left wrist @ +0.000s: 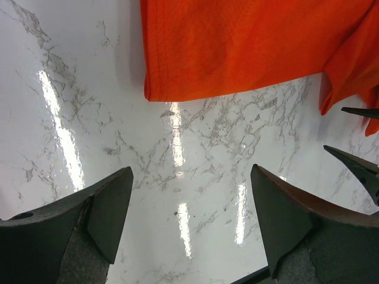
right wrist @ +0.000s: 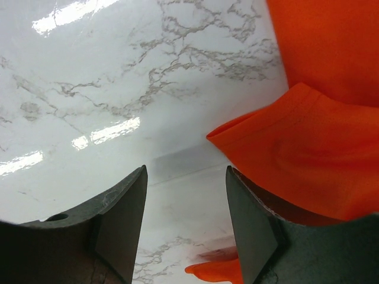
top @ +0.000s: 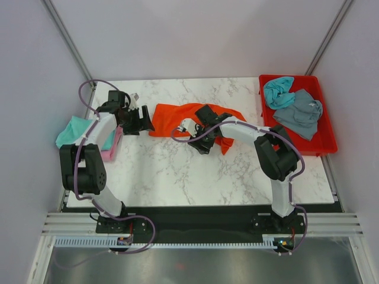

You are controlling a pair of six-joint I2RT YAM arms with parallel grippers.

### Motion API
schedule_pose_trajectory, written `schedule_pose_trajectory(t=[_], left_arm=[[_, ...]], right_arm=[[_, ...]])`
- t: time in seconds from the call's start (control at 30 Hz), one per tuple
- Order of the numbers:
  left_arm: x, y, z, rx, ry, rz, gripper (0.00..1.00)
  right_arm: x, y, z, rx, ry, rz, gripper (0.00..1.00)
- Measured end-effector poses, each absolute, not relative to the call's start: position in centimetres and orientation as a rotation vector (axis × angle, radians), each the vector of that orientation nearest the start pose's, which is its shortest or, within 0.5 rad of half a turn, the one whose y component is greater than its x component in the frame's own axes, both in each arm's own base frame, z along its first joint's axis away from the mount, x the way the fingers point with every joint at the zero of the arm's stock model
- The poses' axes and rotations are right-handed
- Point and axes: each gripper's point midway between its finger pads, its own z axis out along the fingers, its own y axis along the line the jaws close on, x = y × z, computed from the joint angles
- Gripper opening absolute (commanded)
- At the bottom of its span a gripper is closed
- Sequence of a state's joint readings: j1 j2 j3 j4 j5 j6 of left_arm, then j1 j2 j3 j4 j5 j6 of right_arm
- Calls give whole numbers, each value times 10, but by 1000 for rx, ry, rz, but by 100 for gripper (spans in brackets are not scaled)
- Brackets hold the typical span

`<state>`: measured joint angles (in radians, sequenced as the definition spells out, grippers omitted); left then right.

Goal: Fold and stack the t-shirts
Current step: Flatten the tshirt out

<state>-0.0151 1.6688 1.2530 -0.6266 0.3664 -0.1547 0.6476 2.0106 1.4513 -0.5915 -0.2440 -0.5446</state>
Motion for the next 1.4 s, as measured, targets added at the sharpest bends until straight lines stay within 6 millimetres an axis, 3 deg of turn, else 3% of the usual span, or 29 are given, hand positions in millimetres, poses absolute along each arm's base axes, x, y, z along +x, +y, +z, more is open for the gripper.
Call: schedule_pose_trajectory(t=[0.43, 0.63, 0.83, 0.93, 0.97, 1.07, 1.3, 1.4], left_arm=[[367, -70, 99, -66, 2625, -508, 89], [367, -70, 99, -66, 2625, -507, 90], [367, -70, 99, -66, 2625, -507, 90], [367, -70, 99, -66, 2625, -507, 90], [367, -70, 99, -66, 2625, -507, 90], [367, -70, 98, -67, 2626, -507, 90], [362, -70, 94, -70, 2637, -506, 89], [361, -68, 97, -67, 2630, -492, 88]], right_arm=[[366, 299, 19, -1558, 2176, 338, 65], [371, 303, 19, -1553, 2167, 337, 60], [377, 304, 19, -1527, 2167, 303, 47], [386, 305, 19, -1491, 2164, 267, 31], [390, 305, 19, -1475, 2163, 252, 21], [401, 305, 20, -1434, 2152, 200, 10], [420, 289, 25, -1382, 2150, 34, 0], [426, 278, 44, -1369, 2129, -40, 0]])
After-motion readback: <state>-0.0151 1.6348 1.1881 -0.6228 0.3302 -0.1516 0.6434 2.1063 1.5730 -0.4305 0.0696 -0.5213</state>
